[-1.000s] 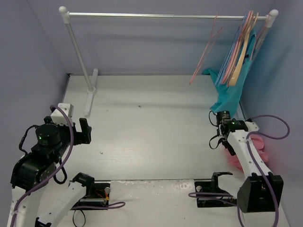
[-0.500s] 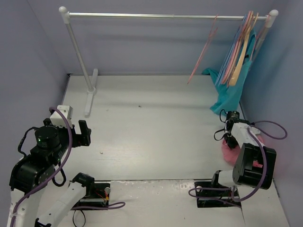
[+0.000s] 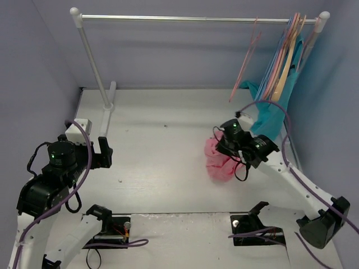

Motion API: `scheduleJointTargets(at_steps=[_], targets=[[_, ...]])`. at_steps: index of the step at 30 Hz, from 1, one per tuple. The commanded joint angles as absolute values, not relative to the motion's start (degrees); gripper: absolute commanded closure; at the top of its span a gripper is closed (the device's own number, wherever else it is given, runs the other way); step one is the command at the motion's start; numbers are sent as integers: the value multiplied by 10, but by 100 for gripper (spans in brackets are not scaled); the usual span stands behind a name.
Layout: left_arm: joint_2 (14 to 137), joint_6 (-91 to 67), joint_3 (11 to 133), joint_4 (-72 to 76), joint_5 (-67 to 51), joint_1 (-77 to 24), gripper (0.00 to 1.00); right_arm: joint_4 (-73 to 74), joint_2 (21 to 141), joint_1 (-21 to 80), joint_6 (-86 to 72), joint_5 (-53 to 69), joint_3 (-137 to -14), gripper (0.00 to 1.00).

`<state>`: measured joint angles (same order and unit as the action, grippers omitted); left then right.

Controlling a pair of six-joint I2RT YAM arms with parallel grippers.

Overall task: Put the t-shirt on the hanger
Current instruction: Pick up the T-shirt at the corner of the board, then place the T-shirt at the center of the board.

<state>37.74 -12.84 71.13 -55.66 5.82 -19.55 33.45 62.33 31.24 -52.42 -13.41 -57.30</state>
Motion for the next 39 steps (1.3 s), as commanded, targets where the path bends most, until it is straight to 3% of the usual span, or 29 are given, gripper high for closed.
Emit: scheduleJointTargets(at_steps=[1, 6, 10, 13, 14, 18, 22, 28, 39], targets=[[402, -148, 733, -511, 37, -199, 13, 307, 674, 444, -444, -121, -707, 100], [414, -156, 742, -516, 39, -200, 13, 260, 776, 514, -314, -113, -891, 100], [421, -163, 752, -523, 30, -199, 13, 225, 791, 512, -219, -122, -955, 86], [425, -177, 751, -530, 23, -200, 13, 249, 780, 490, -203, -143, -927, 73], [429, -185, 749, -533, 14, -200, 13, 258, 764, 468, -205, -138, -887, 60], [437, -208, 723, -538, 0, -200, 13, 258, 722, 405, -207, -63, -774, 52], [455, -246, 667, -522, -39, -199, 16, 265, 736, 405, -186, -23, -726, 42], [485, -386, 537, -465, -62, -199, 26, 215, 776, 446, -124, 56, -708, 42], [504, -544, 353, -391, -14, -200, 29, 122, 917, 519, -95, 106, -637, 44]])
